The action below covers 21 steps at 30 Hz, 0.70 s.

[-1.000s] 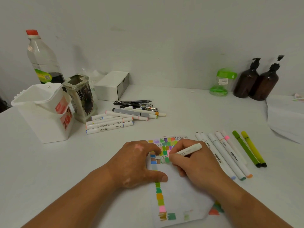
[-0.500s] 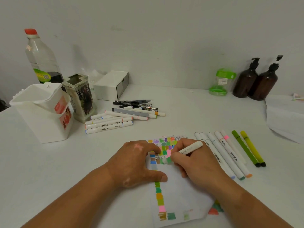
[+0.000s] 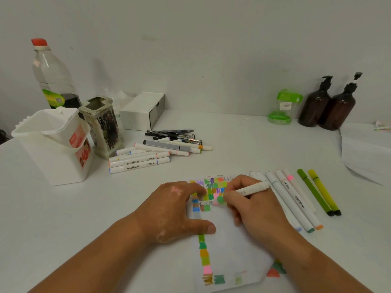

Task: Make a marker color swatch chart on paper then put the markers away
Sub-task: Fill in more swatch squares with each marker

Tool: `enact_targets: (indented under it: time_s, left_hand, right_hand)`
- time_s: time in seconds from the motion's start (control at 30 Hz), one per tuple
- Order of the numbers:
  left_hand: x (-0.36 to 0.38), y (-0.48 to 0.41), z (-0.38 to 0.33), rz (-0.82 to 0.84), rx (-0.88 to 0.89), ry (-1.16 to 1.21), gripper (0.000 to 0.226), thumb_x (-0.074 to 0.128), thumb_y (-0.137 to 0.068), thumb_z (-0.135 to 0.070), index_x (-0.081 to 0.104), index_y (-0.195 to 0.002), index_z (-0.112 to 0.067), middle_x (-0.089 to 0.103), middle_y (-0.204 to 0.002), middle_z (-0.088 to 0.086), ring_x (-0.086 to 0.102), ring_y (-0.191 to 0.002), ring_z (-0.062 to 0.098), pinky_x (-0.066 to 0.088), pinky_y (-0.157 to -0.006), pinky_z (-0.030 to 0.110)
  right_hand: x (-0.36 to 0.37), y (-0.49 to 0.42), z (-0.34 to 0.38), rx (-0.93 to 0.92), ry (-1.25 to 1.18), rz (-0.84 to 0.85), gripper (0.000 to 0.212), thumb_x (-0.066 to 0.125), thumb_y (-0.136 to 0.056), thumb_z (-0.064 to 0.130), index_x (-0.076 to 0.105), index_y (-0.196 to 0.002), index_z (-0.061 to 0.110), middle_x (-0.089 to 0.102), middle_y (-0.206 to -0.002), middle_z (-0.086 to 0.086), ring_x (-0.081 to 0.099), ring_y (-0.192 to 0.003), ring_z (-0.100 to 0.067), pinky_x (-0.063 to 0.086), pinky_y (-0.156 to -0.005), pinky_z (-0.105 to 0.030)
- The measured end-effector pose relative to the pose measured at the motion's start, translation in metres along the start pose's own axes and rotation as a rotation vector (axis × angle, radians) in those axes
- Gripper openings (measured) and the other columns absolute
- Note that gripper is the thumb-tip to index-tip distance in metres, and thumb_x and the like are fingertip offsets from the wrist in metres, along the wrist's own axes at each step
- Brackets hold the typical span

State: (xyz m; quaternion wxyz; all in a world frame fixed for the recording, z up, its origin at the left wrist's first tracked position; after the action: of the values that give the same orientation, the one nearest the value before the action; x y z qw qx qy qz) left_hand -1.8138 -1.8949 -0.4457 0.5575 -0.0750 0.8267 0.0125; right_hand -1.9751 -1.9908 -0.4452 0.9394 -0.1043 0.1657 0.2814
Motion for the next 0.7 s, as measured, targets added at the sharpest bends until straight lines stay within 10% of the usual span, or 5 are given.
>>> enact_targets:
  time_s: [0.17,0.27,0.7]
  left_hand:
    - [-0.017,0.0,0.013,-0.185,-0.077,0.437,0.007,0.052,-0.1,-0.025,0.048,-0.105,-0.03,0.054,-0.067,-0.012,0.05,-0.066,-0.001,0.037,-0.059,0.014]
    - [-0.02,0.0,0.022,-0.232,-0.152,0.695,0.021,0.039,-0.101,-0.006,0.053,-0.101,-0.022,0.056,-0.075,-0.006,0.045,-0.065,0.007,0.04,-0.063,0.027]
    - [-0.021,0.002,0.004,-0.154,-0.044,0.766,0.016,0.063,-0.089,-0.035,0.065,-0.096,-0.021,0.077,-0.083,-0.004,0.058,-0.054,0.01,0.051,-0.054,0.021]
  right_hand:
    - [-0.019,-0.005,0.0,-0.002,-0.431,-0.107,0.019,0.073,-0.061,0.035,0.065,-0.067,0.019,0.059,-0.058,-0.008,0.052,-0.05,-0.017,0.044,-0.044,-0.028]
    - [-0.02,-0.006,0.001,-0.007,-0.488,-0.087,0.019,0.077,-0.061,0.033,0.067,-0.068,0.018,0.06,-0.059,-0.008,0.052,-0.05,-0.016,0.043,-0.043,-0.026]
    - [-0.018,-0.002,0.009,-0.049,-0.574,0.003,0.003,0.072,-0.075,0.018,0.073,-0.075,0.015,0.066,-0.067,-0.013,0.058,-0.055,-0.019,0.047,-0.047,-0.027]
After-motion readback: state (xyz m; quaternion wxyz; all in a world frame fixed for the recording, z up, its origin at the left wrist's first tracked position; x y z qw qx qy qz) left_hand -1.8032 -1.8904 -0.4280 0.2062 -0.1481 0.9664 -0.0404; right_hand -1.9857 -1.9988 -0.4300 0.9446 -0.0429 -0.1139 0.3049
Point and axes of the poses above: each hand's wrist, its own y-axis away from the middle knuckle, its own x-axis out of the palm, z = x × y, the point moved 5 cm from there along -y, towards the middle knuckle
